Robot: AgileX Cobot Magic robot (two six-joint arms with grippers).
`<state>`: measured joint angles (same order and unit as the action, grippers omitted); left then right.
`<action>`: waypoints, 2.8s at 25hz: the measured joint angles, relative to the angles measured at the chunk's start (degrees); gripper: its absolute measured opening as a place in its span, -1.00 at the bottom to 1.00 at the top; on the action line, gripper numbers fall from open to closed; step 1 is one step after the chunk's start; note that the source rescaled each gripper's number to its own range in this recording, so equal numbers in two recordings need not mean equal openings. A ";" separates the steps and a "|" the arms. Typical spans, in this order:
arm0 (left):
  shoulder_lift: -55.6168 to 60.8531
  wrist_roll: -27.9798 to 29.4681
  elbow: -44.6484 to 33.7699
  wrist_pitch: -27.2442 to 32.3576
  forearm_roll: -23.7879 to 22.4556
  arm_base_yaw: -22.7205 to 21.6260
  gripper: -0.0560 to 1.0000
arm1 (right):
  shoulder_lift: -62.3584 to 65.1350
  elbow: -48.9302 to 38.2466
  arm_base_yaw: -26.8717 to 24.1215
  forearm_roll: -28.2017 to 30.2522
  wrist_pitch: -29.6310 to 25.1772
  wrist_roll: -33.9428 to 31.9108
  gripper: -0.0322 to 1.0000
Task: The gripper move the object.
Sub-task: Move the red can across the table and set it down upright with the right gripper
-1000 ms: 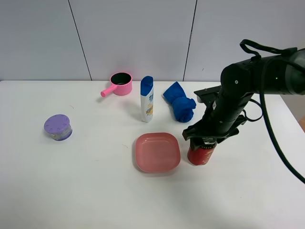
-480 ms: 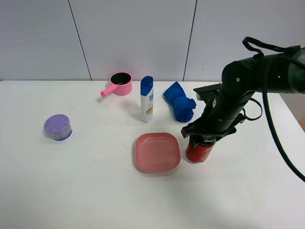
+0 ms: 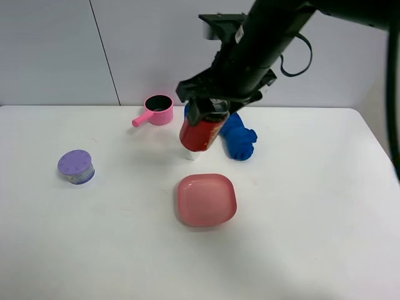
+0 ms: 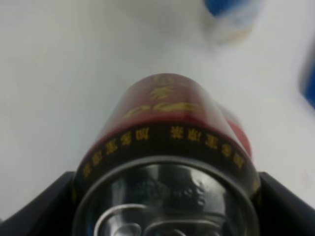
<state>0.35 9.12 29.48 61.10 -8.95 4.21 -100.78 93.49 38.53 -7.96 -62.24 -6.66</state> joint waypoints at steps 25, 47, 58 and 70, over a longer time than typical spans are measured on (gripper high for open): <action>0.00 0.00 0.00 0.00 0.00 0.00 1.00 | -28.82 27.26 12.07 0.86 -8.30 11.40 -0.94; 0.00 0.00 0.00 0.00 0.00 0.00 1.00 | -34.81 27.43 15.79 3.42 -8.15 14.40 -0.94; 0.00 0.00 0.00 0.06 -0.06 0.00 1.00 | -35.83 27.62 15.83 8.51 -8.15 12.38 -0.94; 0.00 0.00 0.00 0.06 -0.11 0.00 1.00 | -36.79 28.12 15.90 12.22 -1.47 1.89 -0.94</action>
<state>0.35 9.12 29.48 61.16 -9.06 4.21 -137.58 121.61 54.44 4.26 -63.71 -4.78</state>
